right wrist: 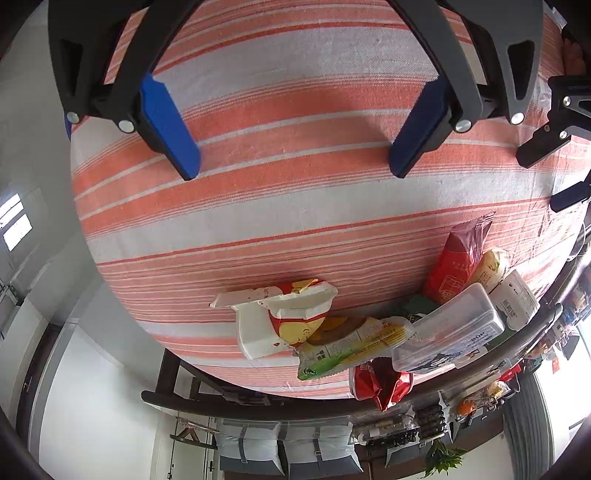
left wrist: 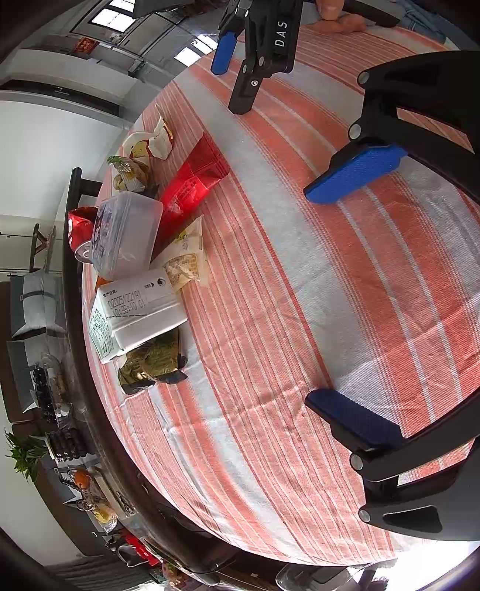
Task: Collect trash
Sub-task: 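Return both tools over the table toward the remaining trash, then grasp the green milk carton with the left tool while the right tool grasps the red wrapper, then carry the carton and wrapper to the blue basket and release both, then bring both open tools back over the table toward the remaining trash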
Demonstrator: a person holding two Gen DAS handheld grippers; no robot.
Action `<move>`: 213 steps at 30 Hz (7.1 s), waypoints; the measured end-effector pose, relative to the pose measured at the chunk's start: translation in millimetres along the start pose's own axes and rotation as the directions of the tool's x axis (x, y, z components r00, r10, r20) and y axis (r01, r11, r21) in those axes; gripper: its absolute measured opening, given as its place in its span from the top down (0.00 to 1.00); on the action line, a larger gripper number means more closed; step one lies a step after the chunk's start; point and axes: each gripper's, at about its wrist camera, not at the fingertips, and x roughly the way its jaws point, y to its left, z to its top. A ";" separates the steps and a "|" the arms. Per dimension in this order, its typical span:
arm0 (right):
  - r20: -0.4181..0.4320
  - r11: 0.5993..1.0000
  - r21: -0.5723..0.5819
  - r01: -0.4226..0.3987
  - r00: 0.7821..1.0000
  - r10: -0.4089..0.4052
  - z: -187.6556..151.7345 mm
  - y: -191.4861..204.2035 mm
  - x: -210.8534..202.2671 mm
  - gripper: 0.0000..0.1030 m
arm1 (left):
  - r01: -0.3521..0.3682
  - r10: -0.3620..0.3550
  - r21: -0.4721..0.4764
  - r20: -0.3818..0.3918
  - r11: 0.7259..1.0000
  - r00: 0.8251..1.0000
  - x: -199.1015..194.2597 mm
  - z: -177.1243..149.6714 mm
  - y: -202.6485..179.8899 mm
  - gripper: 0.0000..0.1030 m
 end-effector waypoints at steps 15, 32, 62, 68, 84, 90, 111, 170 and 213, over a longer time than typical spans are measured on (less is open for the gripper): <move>0.001 1.000 -0.001 0.000 1.000 0.000 0.0 -1.2 0.1 0.04 | 0.241 -0.210 -0.204 0.163 0.949 0.964 -33.1 29.3 52.5 0.04; 0.001 1.000 -0.001 -0.001 1.000 0.001 -0.6 -2.4 0.8 0.04 | 0.265 -0.252 -0.237 0.084 0.935 0.964 -19.8 81.2 61.5 0.60; -0.025 0.963 -0.164 -0.213 0.977 0.212 62.8 78.9 5.0 0.19 | 0.190 -0.188 -0.060 0.028 0.980 0.982 -11.6 5.8 85.4 0.05; -0.076 0.965 -0.156 -0.209 0.977 0.199 59.5 77.1 21.2 0.74 | 0.096 -0.096 -0.010 0.024 0.995 0.995 -0.4 4.4 76.3 0.05; -0.110 0.972 -0.137 -0.190 0.978 0.176 -28.2 12.4 -55.1 0.45 | 0.082 -0.082 0.038 -0.014 0.996 0.997 -3.1 5.9 67.2 0.05; -0.183 0.974 -0.128 -0.188 0.970 0.163 -0.2 28.5 -26.1 0.45 | 0.059 -0.058 0.074 -0.024 0.996 0.998 -11.2 25.8 64.5 0.05; 0.012 0.962 0.077 -0.263 0.965 0.263 2.0 -40.9 -77.4 0.76 | 0.256 -0.257 0.074 0.005 0.964 0.966 -49.0 37.3 -1.3 0.54; 0.019 0.996 -0.037 -0.081 0.996 0.082 -39.0 -25.6 -44.1 0.04 | 0.013 -0.021 0.203 0.040 0.979 0.999 -21.8 4.8 -81.8 0.06; 0.002 0.999 0.033 0.022 1.000 -0.022 47.5 5.9 39.4 0.04 | 0.024 -0.023 0.026 -0.003 0.999 1.000 21.2 38.7 3.4 0.04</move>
